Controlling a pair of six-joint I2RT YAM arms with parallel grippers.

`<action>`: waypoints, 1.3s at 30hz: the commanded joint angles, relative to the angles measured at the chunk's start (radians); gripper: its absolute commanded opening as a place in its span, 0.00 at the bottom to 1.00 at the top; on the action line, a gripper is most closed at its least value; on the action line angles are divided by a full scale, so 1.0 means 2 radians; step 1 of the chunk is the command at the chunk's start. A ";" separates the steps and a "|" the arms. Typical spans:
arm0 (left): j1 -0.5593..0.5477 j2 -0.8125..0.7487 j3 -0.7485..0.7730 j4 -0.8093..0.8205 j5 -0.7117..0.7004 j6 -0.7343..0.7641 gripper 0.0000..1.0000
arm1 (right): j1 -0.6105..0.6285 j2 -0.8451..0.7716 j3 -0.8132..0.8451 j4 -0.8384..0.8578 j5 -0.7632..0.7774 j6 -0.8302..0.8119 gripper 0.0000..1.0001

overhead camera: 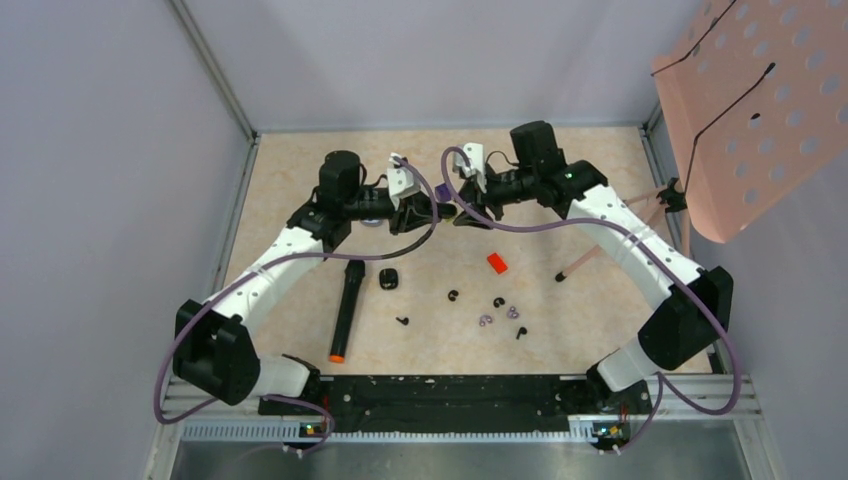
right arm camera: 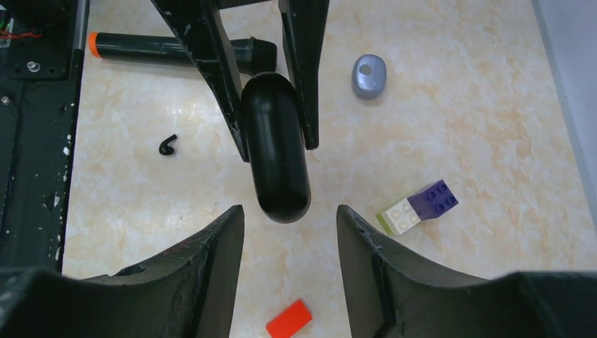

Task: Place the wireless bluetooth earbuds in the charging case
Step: Open the charging case.

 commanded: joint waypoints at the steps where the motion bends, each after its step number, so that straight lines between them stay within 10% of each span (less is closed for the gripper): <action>1: -0.003 0.002 0.003 0.000 0.011 -0.027 0.00 | 0.017 0.001 0.033 0.011 -0.028 0.009 0.49; 11: -0.003 0.008 0.001 0.028 0.013 -0.057 0.02 | 0.026 0.011 0.029 0.046 -0.026 0.054 0.26; 17: -0.002 0.007 -0.004 0.037 0.008 -0.075 0.55 | 0.024 0.008 0.028 0.051 -0.021 0.070 0.04; 20: 0.002 0.002 -0.014 0.038 0.007 -0.089 0.64 | 0.017 0.004 0.033 0.045 -0.031 0.075 0.01; 39: 0.044 0.012 -0.061 0.206 0.104 -0.231 0.48 | 0.009 0.035 0.089 -0.043 -0.060 0.050 0.01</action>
